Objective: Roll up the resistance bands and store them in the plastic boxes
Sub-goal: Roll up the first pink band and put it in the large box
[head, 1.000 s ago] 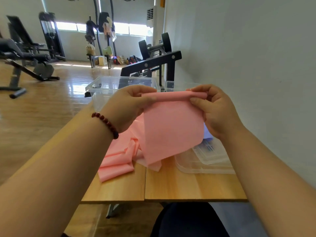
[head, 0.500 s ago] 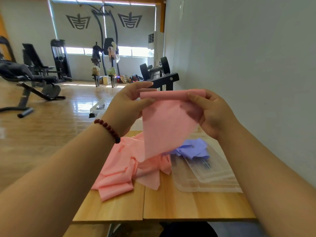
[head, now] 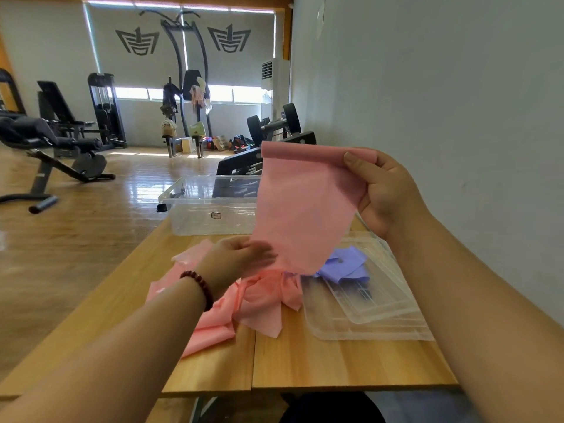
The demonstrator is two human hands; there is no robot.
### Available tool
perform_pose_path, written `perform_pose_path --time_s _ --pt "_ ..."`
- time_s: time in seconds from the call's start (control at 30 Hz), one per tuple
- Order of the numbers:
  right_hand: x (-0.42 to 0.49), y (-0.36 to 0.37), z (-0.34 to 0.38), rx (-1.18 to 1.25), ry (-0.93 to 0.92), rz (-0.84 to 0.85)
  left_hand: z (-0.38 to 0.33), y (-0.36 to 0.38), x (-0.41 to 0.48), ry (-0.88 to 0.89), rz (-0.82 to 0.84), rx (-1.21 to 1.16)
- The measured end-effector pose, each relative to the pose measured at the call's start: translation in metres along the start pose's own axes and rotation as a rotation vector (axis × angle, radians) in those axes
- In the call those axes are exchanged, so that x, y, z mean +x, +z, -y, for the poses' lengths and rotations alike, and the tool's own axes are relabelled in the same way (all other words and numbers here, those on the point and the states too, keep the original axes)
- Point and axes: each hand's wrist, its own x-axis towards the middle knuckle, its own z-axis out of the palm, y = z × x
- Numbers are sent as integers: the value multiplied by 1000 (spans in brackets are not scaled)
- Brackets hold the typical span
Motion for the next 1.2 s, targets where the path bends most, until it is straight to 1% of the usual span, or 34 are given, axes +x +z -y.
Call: perform_pose_path --time_s 0.03,0.07,0.17,0.27,0.33,0.43,0.5,0.6,0.7,0.8,0.9,0.93,0.97,1.07,1.1,1.13,1.2 --pt "0 -3 -2 -33 -4 -12 -4 0 1 13 -9 -66" --pt "1 -5 -4 -61 -6 -24 -8 -1 3 32 -23 -60" --pt "2 -9 -10 -103 -10 -63 -26 3 9 125 -69 94" --pt "0 -11 -14 -97 -8 -93 -36 4 16 181 -80 92" --pt "0 -12 -17 -104 -16 -113 -34 3 19 151 -55 141" --pt "0 -12 -20 -133 -25 -132 -24 3 16 21 17 202" --pt "0 -12 -22 -137 -17 -128 -18 4 16 -48 63 149" --pt "0 -12 -27 -172 -14 -126 -15 1 15 -117 83 -15" --pt "-2 -14 -32 -180 -7 -124 -16 -5 16 -194 104 -94" --pt "-4 -16 -41 -207 22 -113 -17 -7 13 -211 76 -125" --pt "-8 -15 -53 -241 34 -117 -14 -6 11 -160 -22 -141" --pt "-10 -15 -56 -250 36 -119 -10 -5 10 -143 -62 -94" --pt "-11 -15 -59 -254 40 -118 -4 -4 9 -120 -97 5" --pt "-16 -13 -65 -247 50 -114 15 -2 6 -6 -146 443" --pt "-17 -13 -66 -245 53 -117 20 -1 4 32 -150 537" --pt "-18 -13 -67 -244 56 -122 23 1 1 55 -150 578" --pt "-18 -13 -68 -246 57 -125 27 3 0 74 -158 567"
